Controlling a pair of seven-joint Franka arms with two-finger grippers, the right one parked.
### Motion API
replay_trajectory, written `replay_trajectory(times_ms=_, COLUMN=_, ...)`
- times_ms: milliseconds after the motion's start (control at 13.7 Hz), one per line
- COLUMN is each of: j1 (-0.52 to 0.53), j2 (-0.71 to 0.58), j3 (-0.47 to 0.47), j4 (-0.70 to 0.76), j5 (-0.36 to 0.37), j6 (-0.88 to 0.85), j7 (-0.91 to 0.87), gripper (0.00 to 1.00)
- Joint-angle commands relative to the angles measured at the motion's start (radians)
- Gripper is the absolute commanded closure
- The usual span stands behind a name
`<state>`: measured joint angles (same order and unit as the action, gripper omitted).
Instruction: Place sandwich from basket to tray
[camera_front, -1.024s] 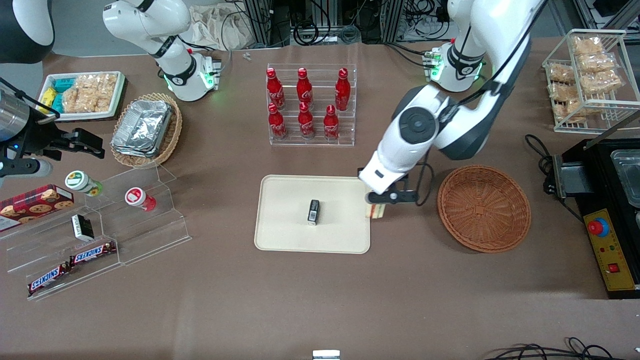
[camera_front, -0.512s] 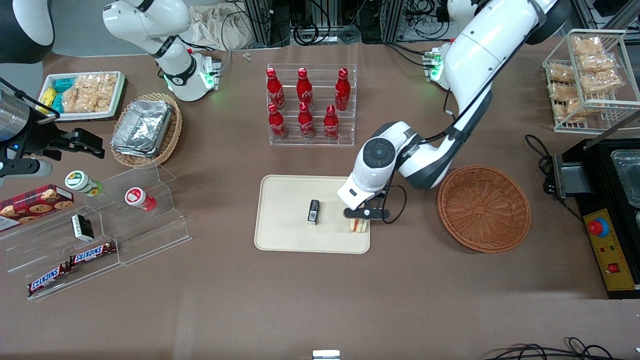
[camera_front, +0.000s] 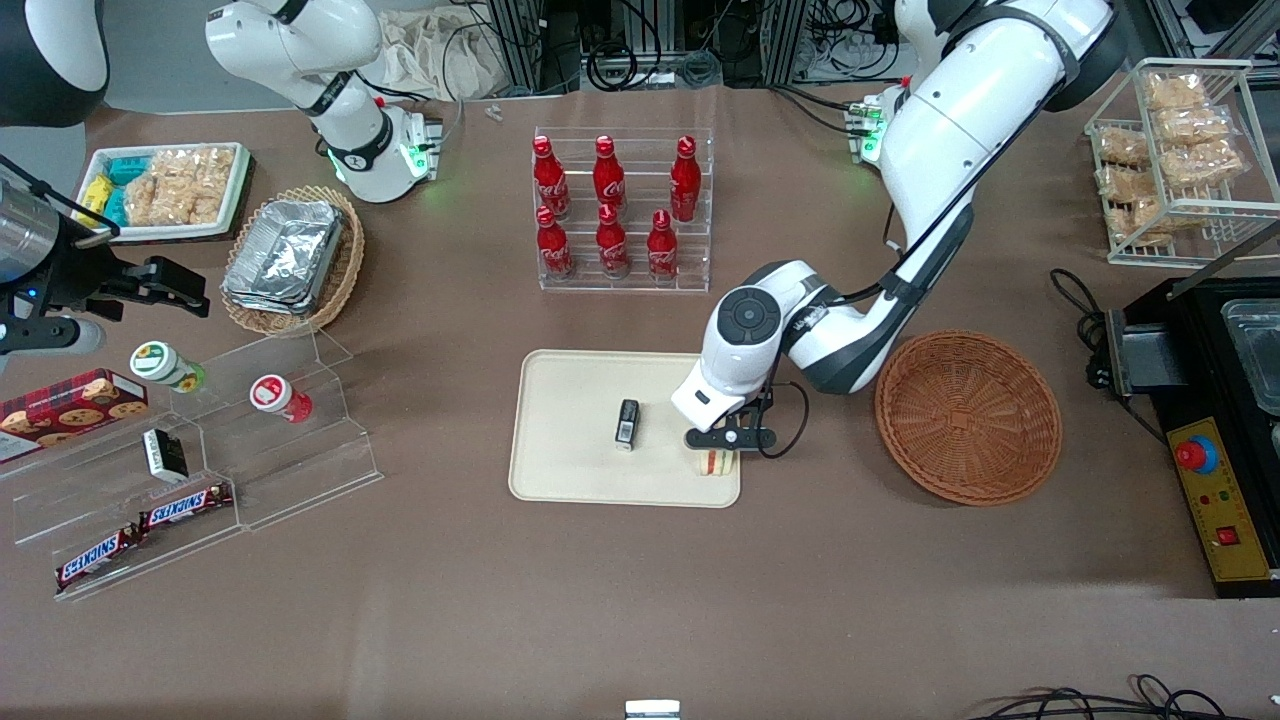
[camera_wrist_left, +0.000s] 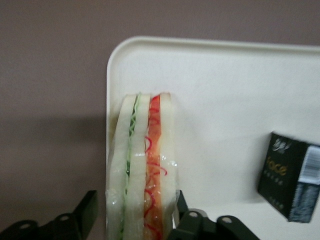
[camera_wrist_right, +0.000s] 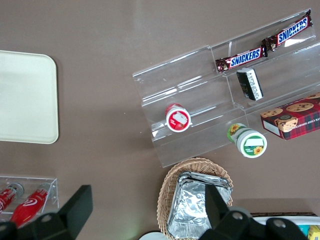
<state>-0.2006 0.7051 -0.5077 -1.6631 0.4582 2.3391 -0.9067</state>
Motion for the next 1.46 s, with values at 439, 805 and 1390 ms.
replay_trajectory(times_ms=439, j1=0.058, j2=-0.156, j3=0.003, j4=0.204, j5=-0.058, j6=-0.345, j7=0.007, gripper=0.00)
replay_trajectory(times_ms=805, j1=0.217, j2=-0.283, j3=0.000, j4=0.221, j5=-0.258, j6=-0.509, j7=0.280, gripper=0.00)
replay_trajectory(times_ms=1390, j1=0.254, j2=-0.588, j3=0.214, j4=0.186, j5=-0.429, j6=-0.768, j7=0.570, gripper=0.00)
